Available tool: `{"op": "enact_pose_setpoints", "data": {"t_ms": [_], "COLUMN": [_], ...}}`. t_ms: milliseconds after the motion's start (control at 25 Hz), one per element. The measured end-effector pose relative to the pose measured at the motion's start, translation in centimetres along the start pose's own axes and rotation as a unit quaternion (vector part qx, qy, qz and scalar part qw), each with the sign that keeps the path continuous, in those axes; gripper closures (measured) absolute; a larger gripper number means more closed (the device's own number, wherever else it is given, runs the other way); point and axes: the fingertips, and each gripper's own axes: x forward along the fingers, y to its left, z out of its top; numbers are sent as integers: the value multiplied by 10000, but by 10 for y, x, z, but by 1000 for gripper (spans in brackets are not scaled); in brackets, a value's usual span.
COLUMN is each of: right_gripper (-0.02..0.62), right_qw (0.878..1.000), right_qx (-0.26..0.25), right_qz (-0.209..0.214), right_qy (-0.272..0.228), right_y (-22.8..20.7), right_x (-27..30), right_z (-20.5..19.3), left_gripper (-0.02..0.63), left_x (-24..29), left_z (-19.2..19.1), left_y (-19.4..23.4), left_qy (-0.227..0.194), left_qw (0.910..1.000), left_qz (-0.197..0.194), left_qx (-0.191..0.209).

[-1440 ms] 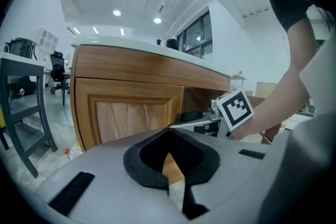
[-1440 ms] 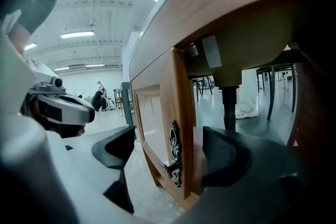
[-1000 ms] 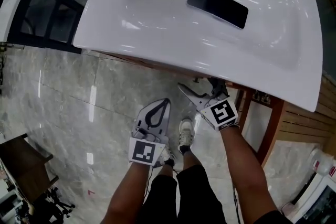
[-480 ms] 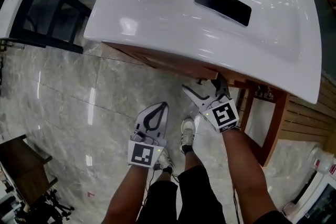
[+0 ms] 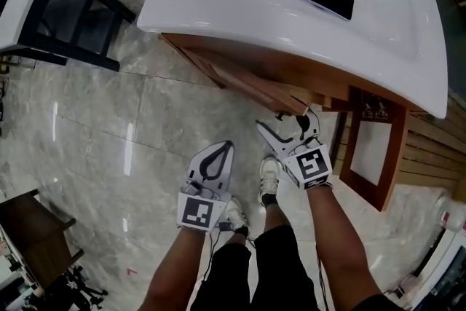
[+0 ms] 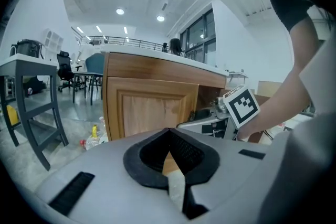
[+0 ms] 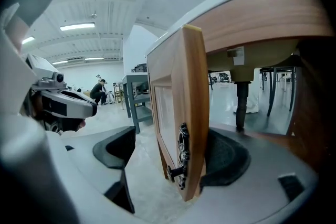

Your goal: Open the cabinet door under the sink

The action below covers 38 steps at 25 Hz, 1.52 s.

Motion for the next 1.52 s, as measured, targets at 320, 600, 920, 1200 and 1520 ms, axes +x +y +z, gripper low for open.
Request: {"op": "enact_pose_setpoints", "data": {"t_ms": [320, 600, 920, 1200, 1520], "right_gripper": [210, 210, 211, 212, 226], "right_qw": [9999, 9998, 9997, 9987, 9956], "right_qx": [-104, -82, -97, -174, -416], "right_qz": [-22, -43, 141, 432, 827], "right_qy": [127, 164, 182, 218, 121], "right_y": [34, 76, 125, 159, 189], "right_x": [-11, -15, -17, -14, -3], "right_z": [-7, -9, -12, -12, -9], "left_gripper": [587, 586, 586, 586, 587], "left_x": [-36, -67, -103, -136, -154], "left_z": [-7, -9, -14, -22, -30], "left_y": [7, 9, 27, 41, 54], "left_qy": [-29, -123, -179, -156, -68], "left_qw": [10000, 9999, 9994, 9981, 9959], "left_qz": [-3, 3, 281, 596, 906], "left_qx": [63, 57, 5, -23, -41]}}
